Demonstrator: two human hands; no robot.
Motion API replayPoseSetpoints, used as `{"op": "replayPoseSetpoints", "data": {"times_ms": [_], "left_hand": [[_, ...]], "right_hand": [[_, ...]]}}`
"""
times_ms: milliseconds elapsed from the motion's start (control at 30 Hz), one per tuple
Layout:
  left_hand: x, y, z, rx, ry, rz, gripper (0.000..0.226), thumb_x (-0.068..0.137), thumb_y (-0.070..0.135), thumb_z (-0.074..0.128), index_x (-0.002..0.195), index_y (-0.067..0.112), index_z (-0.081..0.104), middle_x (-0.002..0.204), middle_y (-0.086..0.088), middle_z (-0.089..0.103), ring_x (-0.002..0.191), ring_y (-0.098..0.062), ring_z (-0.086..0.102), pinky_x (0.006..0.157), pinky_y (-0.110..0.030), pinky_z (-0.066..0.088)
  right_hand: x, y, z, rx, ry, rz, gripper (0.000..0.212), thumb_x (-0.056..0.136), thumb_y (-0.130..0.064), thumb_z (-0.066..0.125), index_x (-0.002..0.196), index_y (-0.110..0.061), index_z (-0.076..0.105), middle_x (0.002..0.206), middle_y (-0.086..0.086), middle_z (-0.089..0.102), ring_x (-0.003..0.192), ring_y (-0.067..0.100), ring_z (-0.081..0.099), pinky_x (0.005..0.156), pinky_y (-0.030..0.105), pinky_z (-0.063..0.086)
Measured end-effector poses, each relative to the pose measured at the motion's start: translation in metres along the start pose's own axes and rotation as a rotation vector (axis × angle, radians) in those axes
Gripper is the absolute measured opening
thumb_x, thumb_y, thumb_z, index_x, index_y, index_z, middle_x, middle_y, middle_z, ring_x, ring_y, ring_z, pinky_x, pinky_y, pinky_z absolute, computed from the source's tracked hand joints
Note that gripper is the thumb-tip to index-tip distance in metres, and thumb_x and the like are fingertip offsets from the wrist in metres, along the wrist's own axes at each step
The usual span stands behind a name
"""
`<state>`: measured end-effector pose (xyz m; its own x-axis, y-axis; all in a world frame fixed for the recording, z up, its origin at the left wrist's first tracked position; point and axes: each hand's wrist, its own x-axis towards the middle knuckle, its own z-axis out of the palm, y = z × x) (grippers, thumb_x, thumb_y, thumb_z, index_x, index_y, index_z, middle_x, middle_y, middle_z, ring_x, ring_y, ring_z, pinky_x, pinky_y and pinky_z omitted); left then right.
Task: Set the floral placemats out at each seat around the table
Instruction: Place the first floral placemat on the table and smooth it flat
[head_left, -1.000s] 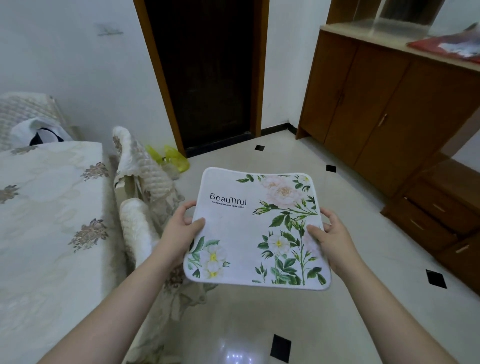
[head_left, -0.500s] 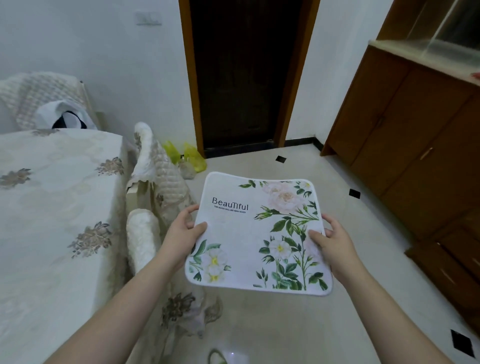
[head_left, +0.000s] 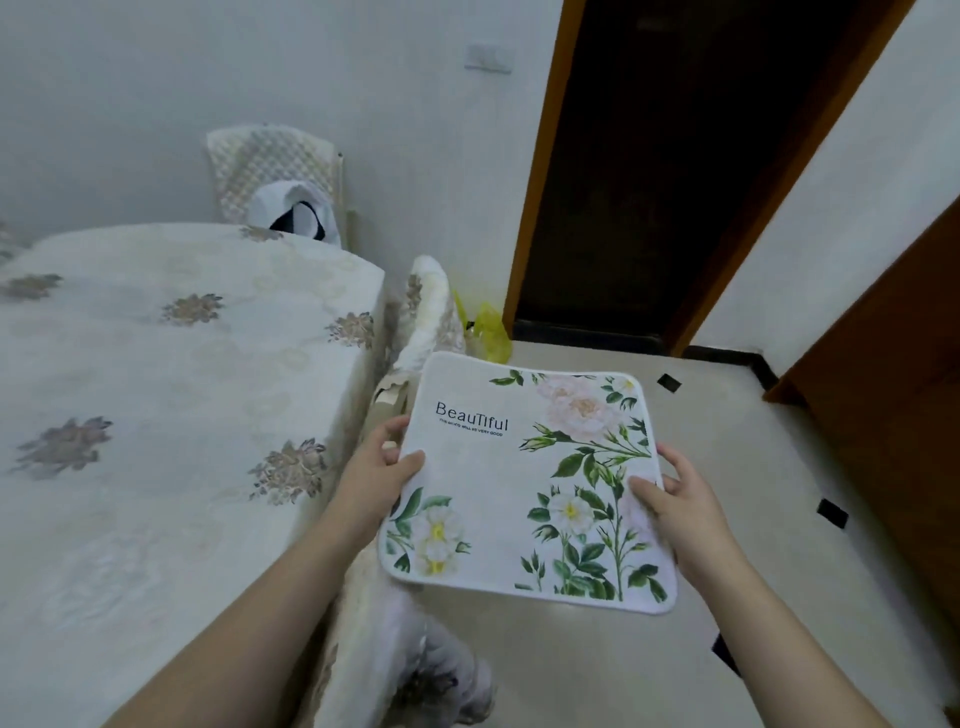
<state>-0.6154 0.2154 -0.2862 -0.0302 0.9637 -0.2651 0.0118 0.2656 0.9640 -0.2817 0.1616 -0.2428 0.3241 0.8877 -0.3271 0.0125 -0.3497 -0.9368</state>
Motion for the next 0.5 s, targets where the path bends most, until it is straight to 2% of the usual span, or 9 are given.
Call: {"op": "replayPoseSetpoints", "data": {"times_ms": [100, 267, 400, 500], "left_hand": [[-0.004, 0.002, -0.029, -0.021, 0.108, -0.003, 0.042, 0.094, 0.005, 0.064, 0.128, 0.027, 0.054, 0.086, -0.007, 0.078, 0.074, -0.030, 0.076, 0.064, -0.045, 0.062], [-0.012, 0.005, -0.068, -0.048, 0.305, -0.008, 0.040, 0.093, 0.005, 0.063, 0.126, 0.026, 0.056, 0.092, -0.010, 0.078, 0.080, -0.032, 0.076, 0.077, -0.053, 0.060], [-0.015, 0.005, -0.096, -0.056, 0.428, -0.009, 0.040, 0.094, 0.006, 0.062, 0.127, 0.026, 0.055, 0.094, -0.009, 0.078, 0.082, -0.033, 0.075, 0.078, -0.052, 0.060], [-0.016, 0.004, -0.113, -0.072, 0.525, -0.031, 0.040, 0.095, 0.007, 0.062, 0.129, 0.026, 0.053, 0.089, -0.008, 0.078, 0.077, -0.032, 0.075, 0.072, -0.050, 0.061]], "right_hand": [[0.022, -0.012, 0.035, -0.044, -0.106, -0.009, 0.045, 0.094, -0.008, 0.063, 0.129, -0.031, 0.049, 0.096, 0.004, 0.077, 0.081, 0.033, 0.075, 0.069, 0.057, 0.060], [0.056, -0.028, 0.093, -0.087, -0.282, -0.019, 0.042, 0.093, -0.008, 0.063, 0.117, -0.040, 0.051, 0.091, 0.000, 0.077, 0.078, 0.034, 0.075, 0.056, 0.046, 0.060], [0.087, -0.035, 0.141, -0.129, -0.414, -0.020, 0.044, 0.093, -0.008, 0.064, 0.102, -0.050, 0.054, 0.093, 0.004, 0.077, 0.078, 0.036, 0.075, 0.059, 0.053, 0.060], [0.108, -0.042, 0.175, -0.154, -0.519, -0.032, 0.046, 0.093, -0.009, 0.064, 0.102, -0.053, 0.055, 0.096, 0.004, 0.077, 0.079, 0.035, 0.075, 0.064, 0.057, 0.060]]}}
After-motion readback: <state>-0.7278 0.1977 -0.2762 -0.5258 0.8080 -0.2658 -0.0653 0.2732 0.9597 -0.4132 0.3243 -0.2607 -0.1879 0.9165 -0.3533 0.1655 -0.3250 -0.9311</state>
